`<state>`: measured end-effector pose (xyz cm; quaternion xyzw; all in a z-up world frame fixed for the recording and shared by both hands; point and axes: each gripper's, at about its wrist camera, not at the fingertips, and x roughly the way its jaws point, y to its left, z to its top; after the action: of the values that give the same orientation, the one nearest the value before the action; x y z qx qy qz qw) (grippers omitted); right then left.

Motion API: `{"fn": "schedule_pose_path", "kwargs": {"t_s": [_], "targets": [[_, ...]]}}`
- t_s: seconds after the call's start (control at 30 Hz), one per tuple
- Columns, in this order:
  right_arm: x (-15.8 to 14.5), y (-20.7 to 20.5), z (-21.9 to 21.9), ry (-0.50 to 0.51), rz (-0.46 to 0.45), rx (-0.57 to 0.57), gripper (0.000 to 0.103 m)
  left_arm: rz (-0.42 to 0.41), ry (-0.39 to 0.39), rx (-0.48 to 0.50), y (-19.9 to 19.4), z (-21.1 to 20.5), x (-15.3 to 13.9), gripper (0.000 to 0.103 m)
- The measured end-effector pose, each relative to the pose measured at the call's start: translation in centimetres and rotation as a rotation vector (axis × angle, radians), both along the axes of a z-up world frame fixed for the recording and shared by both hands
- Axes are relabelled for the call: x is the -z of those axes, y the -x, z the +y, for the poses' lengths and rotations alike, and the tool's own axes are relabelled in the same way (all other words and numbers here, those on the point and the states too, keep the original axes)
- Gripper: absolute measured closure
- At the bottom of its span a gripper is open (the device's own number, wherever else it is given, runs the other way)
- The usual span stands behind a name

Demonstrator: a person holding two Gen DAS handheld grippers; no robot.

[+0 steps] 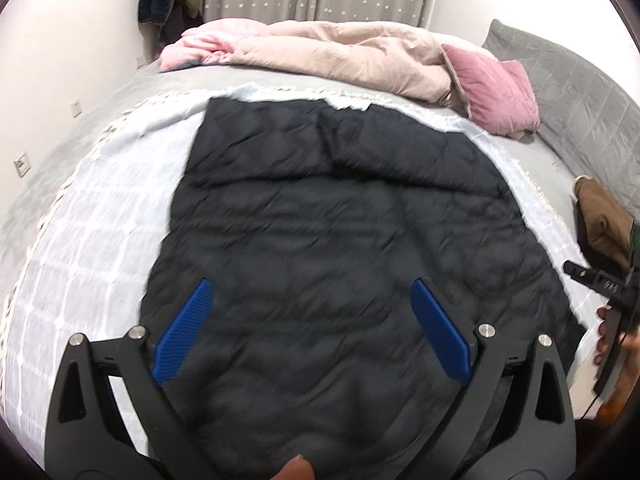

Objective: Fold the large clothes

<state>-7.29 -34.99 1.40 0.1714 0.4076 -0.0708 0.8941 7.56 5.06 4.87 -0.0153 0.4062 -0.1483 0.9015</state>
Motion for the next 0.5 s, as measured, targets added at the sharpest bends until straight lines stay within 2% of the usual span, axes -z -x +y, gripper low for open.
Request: {"fn": "schedule_pose_path", "kwargs": {"t_s": [0.1,0.23,0.37,0.5], "targets": [[0.9,1.3,-0.1,-0.038,0.023,-0.039,0.027,0.024,0.020,-0.018,0.8,2.4,1.9,0.004],[1.3,2.8,-0.2,-0.029,0.037,-0.081,0.026,0.119,0.092,-0.042,0.7,5.7,4.4,0.004],[1.2,4.2,-1.1,-0.025,0.027,-0.130,0.026,0.130,0.109,-0.049,1.7,8.6,5.4,0.004],[1.9,5.8,-3.2,-0.052,0.040,-0.122,0.026,0.152,0.146,-0.046,2.6,11.1,6.2,0.004]]}}
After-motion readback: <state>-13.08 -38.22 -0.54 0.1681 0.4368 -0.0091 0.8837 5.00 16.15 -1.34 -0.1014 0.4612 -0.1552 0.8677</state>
